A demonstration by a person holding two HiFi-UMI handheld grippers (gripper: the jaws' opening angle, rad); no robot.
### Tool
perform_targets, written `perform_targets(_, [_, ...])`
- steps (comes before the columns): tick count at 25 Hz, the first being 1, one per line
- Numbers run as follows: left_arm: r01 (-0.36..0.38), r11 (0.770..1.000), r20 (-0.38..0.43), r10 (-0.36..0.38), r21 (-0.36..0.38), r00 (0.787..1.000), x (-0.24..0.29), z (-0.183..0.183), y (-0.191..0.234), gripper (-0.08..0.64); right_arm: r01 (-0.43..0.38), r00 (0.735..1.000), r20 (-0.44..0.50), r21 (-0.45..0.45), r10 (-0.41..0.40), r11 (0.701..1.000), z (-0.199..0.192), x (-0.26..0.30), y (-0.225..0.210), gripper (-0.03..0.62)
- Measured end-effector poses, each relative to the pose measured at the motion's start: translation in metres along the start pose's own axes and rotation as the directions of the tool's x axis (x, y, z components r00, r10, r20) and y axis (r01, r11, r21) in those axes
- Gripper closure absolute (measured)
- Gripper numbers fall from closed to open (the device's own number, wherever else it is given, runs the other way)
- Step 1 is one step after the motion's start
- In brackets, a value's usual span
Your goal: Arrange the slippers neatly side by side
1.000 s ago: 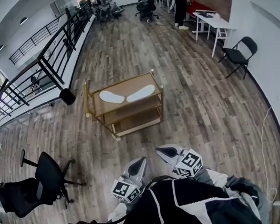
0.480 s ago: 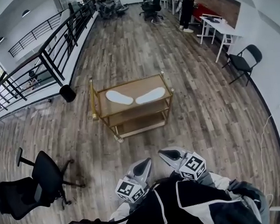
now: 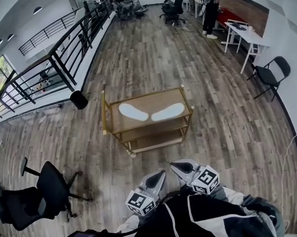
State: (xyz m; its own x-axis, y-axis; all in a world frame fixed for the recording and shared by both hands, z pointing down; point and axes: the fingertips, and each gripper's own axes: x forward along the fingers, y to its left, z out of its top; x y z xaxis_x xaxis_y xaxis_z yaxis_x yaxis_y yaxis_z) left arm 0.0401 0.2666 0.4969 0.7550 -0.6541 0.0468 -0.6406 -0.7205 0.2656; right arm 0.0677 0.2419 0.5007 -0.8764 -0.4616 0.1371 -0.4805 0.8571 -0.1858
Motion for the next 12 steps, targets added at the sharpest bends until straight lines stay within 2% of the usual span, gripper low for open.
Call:
perform_targets(7, [-0.07, 0.997, 0.028, 0.07, 0.019, 0.997, 0.064, 0.031, 0.045, 0.54, -0.068, 0.997, 0.019, -0.036, 0.069, 0.997, 0.035, 0.025, -0.073, 0.588])
perform_targets(12, [-0.099, 0.995, 0.024, 0.098, 0.017, 0.995, 0.104, 0.04, 0.068, 0.54, -0.097, 0.995, 0.011, -0.028, 0.098, 0.995, 0.043, 0.028, -0.116, 0.588])
